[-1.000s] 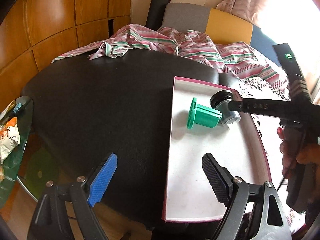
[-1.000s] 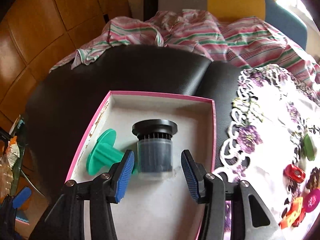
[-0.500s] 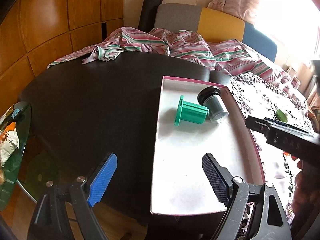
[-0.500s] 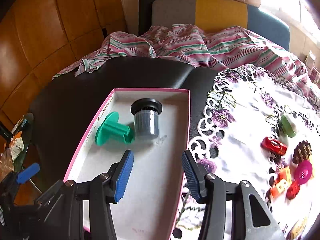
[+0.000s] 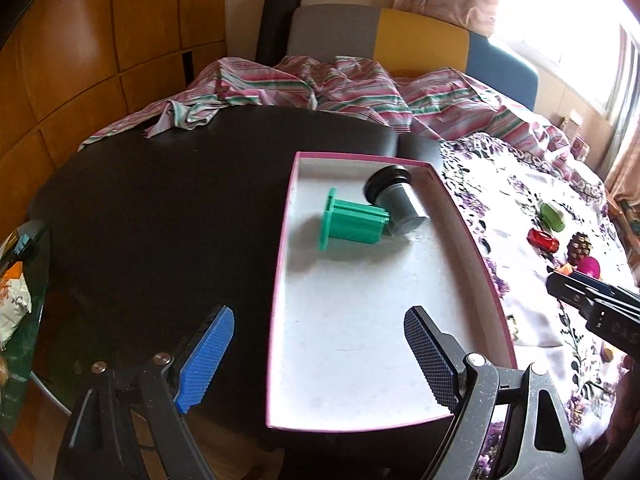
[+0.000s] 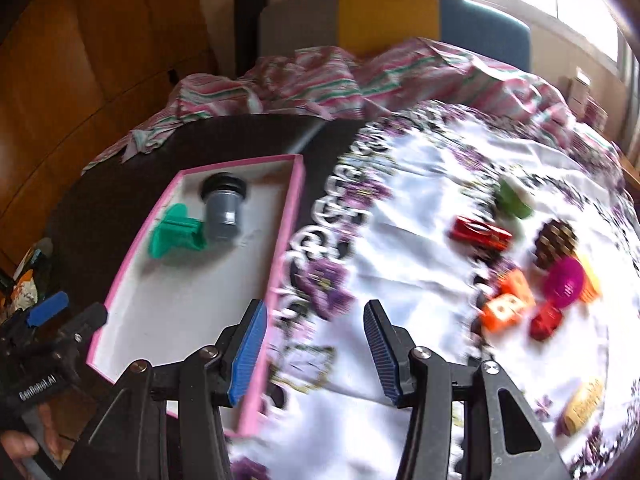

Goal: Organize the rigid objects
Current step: 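Move the right tool back over the tablecloth toward the yellow textured egg, then grasp the yellow egg with the right tool while the left tool grasps the orange linked cubes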

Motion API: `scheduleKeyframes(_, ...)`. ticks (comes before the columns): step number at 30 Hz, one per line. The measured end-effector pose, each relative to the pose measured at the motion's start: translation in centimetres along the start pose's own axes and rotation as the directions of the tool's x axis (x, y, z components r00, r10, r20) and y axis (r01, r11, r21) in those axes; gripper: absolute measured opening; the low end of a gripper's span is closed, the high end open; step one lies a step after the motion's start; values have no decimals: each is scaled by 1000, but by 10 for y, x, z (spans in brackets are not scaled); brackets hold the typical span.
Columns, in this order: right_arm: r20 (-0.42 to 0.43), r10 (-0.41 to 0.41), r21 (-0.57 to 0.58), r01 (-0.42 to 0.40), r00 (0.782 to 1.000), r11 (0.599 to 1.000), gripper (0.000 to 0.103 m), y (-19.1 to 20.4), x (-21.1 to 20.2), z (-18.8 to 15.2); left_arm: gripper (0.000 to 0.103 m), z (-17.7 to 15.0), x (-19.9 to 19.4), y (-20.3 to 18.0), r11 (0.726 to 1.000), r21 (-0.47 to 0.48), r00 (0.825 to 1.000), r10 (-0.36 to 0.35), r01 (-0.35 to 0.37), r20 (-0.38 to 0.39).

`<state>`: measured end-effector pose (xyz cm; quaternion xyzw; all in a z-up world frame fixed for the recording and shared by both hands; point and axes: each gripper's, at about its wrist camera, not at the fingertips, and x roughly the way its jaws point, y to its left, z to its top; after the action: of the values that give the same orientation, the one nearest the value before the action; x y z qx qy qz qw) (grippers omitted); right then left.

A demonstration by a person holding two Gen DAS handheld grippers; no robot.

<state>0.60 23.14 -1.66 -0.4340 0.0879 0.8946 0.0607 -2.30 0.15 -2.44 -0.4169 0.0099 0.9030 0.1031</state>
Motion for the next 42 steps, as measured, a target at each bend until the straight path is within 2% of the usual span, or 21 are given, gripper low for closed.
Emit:
scheduleKeyframes(6,-44,-70,86,73,997,994,51,-59,-16,-9,88,4,-2,-17,998,35,999,-52,52,9)
scheduleKeyframes(12,-138,-142,237,172,980,956,51,-150,-49,-21,89,9,-2,-35,992,73,994,-105,104,6)
scheduleKeyframes(14,-196,-165,287,218,967,933,58,-180,-58,-27,89,10,-1,-42,989,85,993,-118,117,1)
scheduleKeyframes(17,-291,-197,316,288,936,904,60,-214,-63,-40,91,11,1,-51,985,99,990,-138,139,-8)
scheduleKeyframes(20,-384,-172,332,310,907,891,60,-236,-56,-58,92,12,3,-63,981,116,987,-157,158,-17)
scheduleKeyframes(23,-412,-159,349,316,897,882,61,-244,-48,-67,92,12,2,-74,974,145,985,-173,174,-22)
scheduleKeyframes(25,-430,-142,349,309,892,885,67,-246,-39,-65,92,11,0,-81,969,163,983,-184,185,-24)
scheduleKeyframes(28,-439,-32,463,257,898,848,68,-256,-28,-62,92,13,-2,-90,963,176,979,-203,204,-22)
scheduleKeyframes(29,-444,-34,474,267,895,839,68,-258,-25,-60,93,13,-2,-93,961,179,977,-210,211,-23)
scheduleKeyframes(31,-482,-76,458,324,873,828,68,-261,-15,-60,94,13,-2,-97,957,185,974,-223,225,-28)
scheduleKeyframes(33,-502,-61,486,339,863,805,68,-264,-5,-64,94,13,-2,-103,952,198,972,-232,234,-34)
scheduleKeyframes(34,-509,-51,489,338,859,804,64,-264,1,-66,94,13,-2,-106,949,206,971,-237,239,-39)
scheduleKeyframes(35,-524,-82,455,360,848,815,53,-260,4,-66,94,13,-1,-109,946,213,970,-241,244,-44)
scheduleKeyframes(36,-531,-142,399,395,835,827,46,-254,5,-63,94,13,-1,-113,943,218,968,-246,250,-48)
scheduleKeyframes(37,-513,-162,378,391,843,839,44,-249,2,-59,94,13,0,-116,940,223,966,-252,257,-51)
scheduleKeyframes(39,-475,-153,377,357,867,854,43,-243,-2,-53,94,14,0,-123,934,235,963,-264,269,-52)
scheduleKeyframes(42,-413,-238,300,377,879,876,43,-231,-8,-43,94,16,2,-135,921,250,954,-292,299,-62)
